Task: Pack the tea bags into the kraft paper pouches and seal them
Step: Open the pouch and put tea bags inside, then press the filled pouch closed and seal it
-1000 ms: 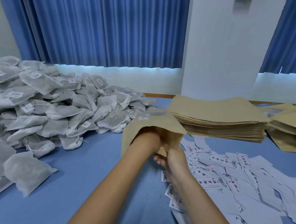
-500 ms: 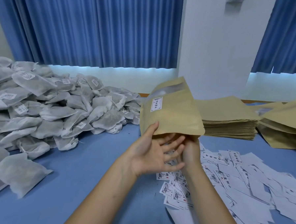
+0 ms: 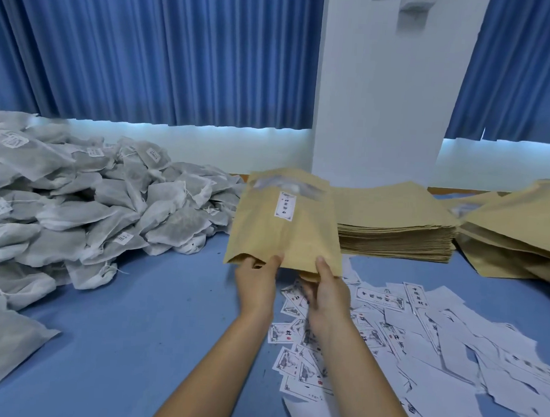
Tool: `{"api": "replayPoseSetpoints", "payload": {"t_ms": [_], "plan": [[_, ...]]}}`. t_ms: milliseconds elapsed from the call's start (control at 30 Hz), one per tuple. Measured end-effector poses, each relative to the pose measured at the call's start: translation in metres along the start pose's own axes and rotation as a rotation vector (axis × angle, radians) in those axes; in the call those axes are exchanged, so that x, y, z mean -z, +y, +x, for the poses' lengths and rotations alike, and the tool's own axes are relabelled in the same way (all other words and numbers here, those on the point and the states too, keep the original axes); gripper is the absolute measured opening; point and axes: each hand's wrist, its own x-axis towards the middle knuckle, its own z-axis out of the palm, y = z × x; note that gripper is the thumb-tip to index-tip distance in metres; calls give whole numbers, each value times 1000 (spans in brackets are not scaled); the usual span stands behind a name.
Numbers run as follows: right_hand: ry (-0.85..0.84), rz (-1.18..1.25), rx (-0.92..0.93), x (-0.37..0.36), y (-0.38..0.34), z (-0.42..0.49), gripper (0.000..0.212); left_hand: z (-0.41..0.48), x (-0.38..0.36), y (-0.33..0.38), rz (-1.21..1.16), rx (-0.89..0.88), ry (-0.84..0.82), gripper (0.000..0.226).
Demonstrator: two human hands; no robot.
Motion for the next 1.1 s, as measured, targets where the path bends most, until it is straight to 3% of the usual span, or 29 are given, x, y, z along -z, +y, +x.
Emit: {"api": "replayPoseSetpoints", "payload": {"t_ms": [100,233,267,400,433,600,700,900,1100], "plan": [[145,73,16,6,-6,6,25,0,2,-2,-152,43,-67,20],[226,105,11,9,-11,9,15,16,14,6,-406,89,203,33],[230,105,4,9,-11,8,11,21,18,7,-430,139,202,35],[208,47,0,10,-9,5,10,19,18,6,-404,468,-247,23],[192,50,1,10,-9,4,9,19,16,2,-388,509,-290,17],[137,59,10,6,0,-3,8,24,15,-10,-301,399,-194,2],[159,135,6,5,2,-5,7,25,17,-10,-308,352,-206,4],[170,21,29,7,4,-4,11,20,15,-11,-368,430,-277,12],[105,-16,0,3,14,-6,10,18,14,-18,-348,397,-221,17]]}}
